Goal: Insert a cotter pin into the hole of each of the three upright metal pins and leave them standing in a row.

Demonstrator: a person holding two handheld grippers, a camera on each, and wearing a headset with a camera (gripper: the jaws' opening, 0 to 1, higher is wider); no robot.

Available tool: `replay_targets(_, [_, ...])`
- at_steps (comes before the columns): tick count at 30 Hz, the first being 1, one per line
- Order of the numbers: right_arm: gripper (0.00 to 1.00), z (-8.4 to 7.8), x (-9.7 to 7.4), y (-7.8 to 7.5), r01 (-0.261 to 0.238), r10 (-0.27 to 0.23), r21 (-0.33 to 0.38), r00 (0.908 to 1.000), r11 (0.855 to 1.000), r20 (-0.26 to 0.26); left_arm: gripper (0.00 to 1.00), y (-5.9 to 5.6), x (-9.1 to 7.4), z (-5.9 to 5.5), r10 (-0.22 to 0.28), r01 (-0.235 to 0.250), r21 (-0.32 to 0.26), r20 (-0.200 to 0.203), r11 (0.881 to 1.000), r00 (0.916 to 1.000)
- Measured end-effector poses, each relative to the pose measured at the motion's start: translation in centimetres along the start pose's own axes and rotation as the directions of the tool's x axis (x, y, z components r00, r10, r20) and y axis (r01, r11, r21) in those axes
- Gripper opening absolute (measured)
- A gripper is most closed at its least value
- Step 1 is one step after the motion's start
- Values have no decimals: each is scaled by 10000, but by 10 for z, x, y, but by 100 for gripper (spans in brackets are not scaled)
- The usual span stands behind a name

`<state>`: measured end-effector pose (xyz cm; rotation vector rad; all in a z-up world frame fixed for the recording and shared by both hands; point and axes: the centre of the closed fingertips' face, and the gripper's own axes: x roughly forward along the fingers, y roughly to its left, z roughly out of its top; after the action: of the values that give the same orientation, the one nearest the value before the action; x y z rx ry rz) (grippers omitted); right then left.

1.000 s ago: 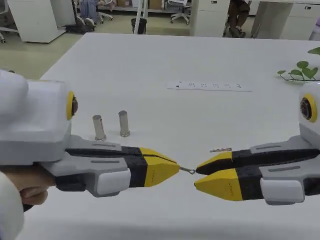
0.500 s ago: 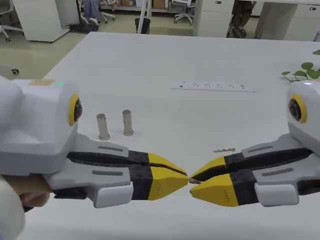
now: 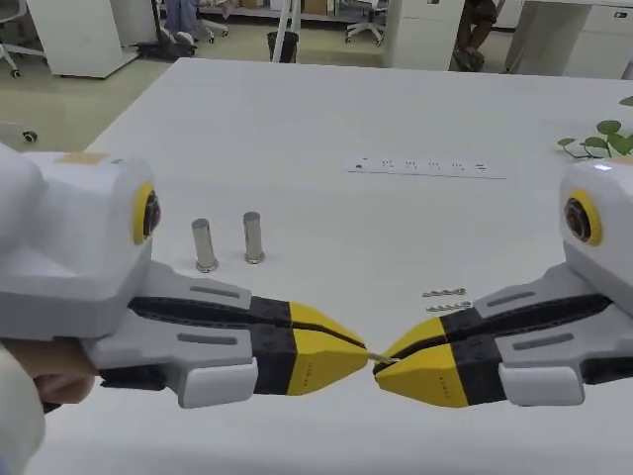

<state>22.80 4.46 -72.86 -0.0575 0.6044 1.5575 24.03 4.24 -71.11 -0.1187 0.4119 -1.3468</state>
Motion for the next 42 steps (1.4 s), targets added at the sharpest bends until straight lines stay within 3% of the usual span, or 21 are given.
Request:
replay_targets(11, [4, 0, 1, 2, -130, 128, -89, 9996, 9999, -269, 0, 0, -4, -10, -131, 133, 86, -272, 9999, 9995])
replay_targets(21, [4, 3, 3, -2, -61, 59, -78, 9998, 10000, -200, 0, 5, -10, -7, 85, -83, -200, 113, 9998, 9999])
replay_targets(24, [3, 4, 4, -1, -63, 61, -102, 9998, 9999, -192, 0, 3, -9, -8, 50, -50, -53, 126, 10000, 9999])
replay_targets(27, [3, 3, 4, -3, -31, 29, -100, 9998, 9999, -183, 1, 4, -10, -8, 107, -113, 506, 124, 9987, 9999])
replay_targets(33, [3, 6, 7, -6, 98, -100, 112, 9999, 9999, 135, 2, 9, -12, -6, 255, -272, 559, 312, 9981, 9992])
replay_targets(39, [3, 9, 9, -9, 340, -341, 40, 9991, 9994, 246, 11, 13, -14, -5, 437, -468, 664, 485, 9967, 9979])
replay_targets(42, [3, 12, 10, -13, 537, -541, 111, 9977, 9985, 404, 21, 23, -17, -4, 911, -954, 808, 552, 9921, 9943])
